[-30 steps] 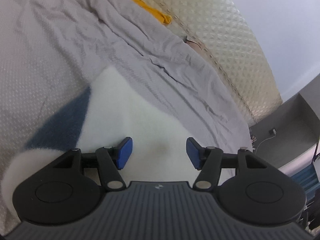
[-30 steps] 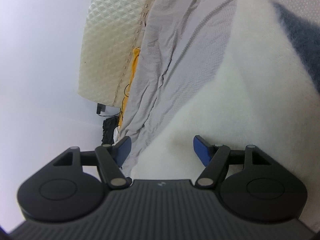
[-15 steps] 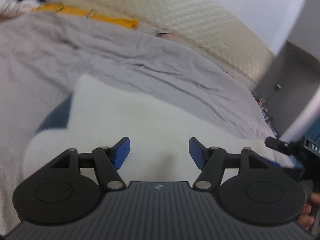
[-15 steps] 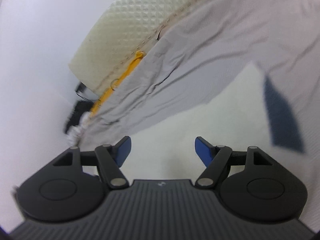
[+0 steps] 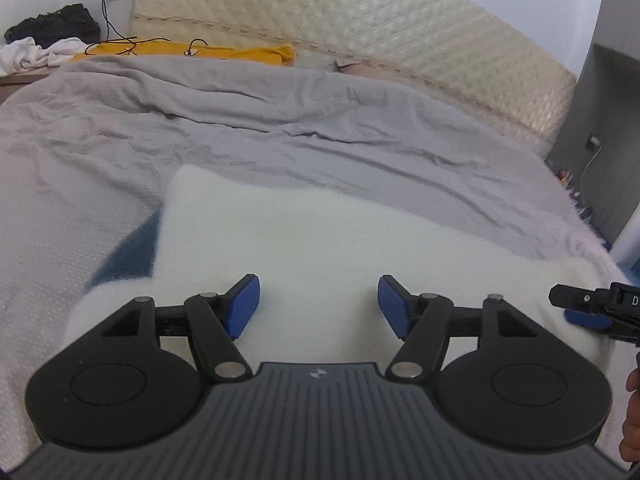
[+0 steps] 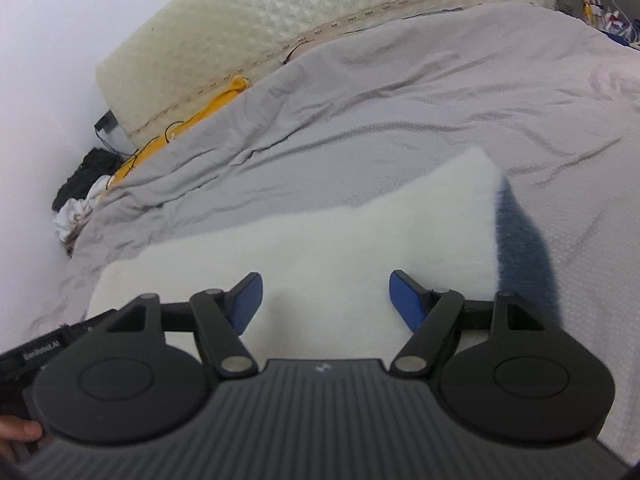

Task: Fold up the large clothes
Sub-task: 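Open both grippers and lift them above the folded sweater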

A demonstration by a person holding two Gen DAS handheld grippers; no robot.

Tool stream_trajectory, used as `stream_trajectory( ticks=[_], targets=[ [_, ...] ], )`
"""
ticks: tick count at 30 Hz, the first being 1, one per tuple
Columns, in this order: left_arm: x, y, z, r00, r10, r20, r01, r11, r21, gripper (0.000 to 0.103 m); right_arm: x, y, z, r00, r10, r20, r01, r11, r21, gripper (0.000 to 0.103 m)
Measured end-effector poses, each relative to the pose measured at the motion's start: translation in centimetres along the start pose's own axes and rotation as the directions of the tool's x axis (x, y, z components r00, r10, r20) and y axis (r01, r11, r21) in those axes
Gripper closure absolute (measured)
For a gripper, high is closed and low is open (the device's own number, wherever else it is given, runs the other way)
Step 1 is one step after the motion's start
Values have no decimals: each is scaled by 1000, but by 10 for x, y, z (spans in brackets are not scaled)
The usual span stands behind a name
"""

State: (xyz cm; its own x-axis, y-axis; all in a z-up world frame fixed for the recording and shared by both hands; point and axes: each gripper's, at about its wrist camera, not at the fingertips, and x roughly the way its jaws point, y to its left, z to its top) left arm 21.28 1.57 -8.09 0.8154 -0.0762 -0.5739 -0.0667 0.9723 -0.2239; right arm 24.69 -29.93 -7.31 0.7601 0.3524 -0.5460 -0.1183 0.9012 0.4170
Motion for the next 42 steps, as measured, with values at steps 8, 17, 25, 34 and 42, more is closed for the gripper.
stream_trajectory(
  ticks=[8,17,25,34,42],
  targets=[
    [26,-1,5,998,35,-47,-33,999,43,28,31,1,-8,998,-56,-14,55,996,-72,30],
    [55,9,11,996,33,-84,-32,999,17,22,60,1,-10,996,-78,33,81,992,-95,27],
    [36,4,8,998,48,-38,-49,999,-18,22,55,4,-6,996,-83,39,85,994,-74,27],
    [-52,-20,-19,997,5,-73,-5,1000,-4,22,19,7,-3,999,-31,31,31,1000,-7,29],
    [-62,31,-48,972,-126,-197,55,941,-333,15,10,14,-11,1000,-19,0,19,1000,7,28]
  ],
)
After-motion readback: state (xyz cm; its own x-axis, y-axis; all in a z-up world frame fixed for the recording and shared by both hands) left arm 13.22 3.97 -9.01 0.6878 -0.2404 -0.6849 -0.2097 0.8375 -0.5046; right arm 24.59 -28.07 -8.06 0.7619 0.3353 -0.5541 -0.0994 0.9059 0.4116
